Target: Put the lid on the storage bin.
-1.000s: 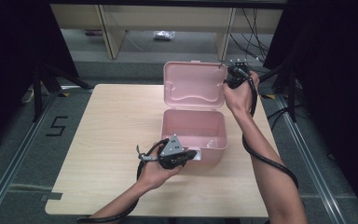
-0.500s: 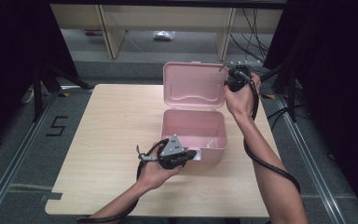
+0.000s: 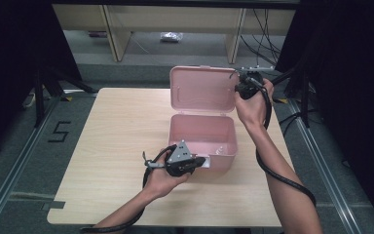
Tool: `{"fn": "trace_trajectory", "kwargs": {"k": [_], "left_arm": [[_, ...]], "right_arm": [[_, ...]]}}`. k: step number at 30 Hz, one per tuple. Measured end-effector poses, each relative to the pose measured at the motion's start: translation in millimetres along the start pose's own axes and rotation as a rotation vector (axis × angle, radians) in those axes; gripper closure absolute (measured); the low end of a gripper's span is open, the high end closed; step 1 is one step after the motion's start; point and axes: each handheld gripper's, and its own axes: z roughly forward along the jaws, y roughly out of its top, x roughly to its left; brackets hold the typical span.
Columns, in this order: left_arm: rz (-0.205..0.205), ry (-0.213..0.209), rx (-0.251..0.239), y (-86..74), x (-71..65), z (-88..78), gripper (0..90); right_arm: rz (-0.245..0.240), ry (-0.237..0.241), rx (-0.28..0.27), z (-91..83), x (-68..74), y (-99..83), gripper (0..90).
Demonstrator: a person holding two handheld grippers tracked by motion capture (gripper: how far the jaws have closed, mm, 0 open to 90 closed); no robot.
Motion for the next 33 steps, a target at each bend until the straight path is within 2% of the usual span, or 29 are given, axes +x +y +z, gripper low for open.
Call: {"fn": "trace_trajectory", "kwargs": {"k": [1,6,7,19,26,29,31,32,33], "left_arm": [[0.000,0.000,0.000,0.1,-0.1,0.1,90.0],[0.001,-0.001,0.001,0.2,0.0,0.1,90.0],[0.001,-0.001,0.001,0.2,0.1,0.1,90.0],[0.001,0.000,0.001,0.3,0.2,0.1,90.0],[0.003,0.000,0.003,0.5,0.2,0.1,90.0],[0.003,0.000,0.003,0.6,0.2,0.0,90.0],[0.003,-0.001,0.003,0.5,0.2,-0.1,90.0],[0.003,-0.001,0.004,0.6,0.2,-0.1,90.0],[0.004,0.000,0.004,0.6,0.2,-0.2,90.0]], "right_arm": [[0.010,0.000,-0.003,-0.8,0.9,-1.0,89.6],[-0.019,-0.001,-0.023,-4.0,0.8,-4.8,89.6],[-0.002,-0.004,-0.024,-5.0,2.3,-5.4,89.6],[-0.024,-0.006,-0.042,-12.6,3.3,-11.9,89.5],[-0.017,-0.016,-0.064,-17.3,6.3,-18.0,89.4],[-0.035,-0.011,-0.073,-18.3,5.0,-19.6,89.4],[-0.022,-0.013,-0.069,-20.2,6.4,-21.1,89.4],[-0.035,-0.008,-0.079,-20.7,5.6,-22.0,89.3],[-0.023,-0.019,-0.071,-22.2,7.3,-22.6,89.3]]}}
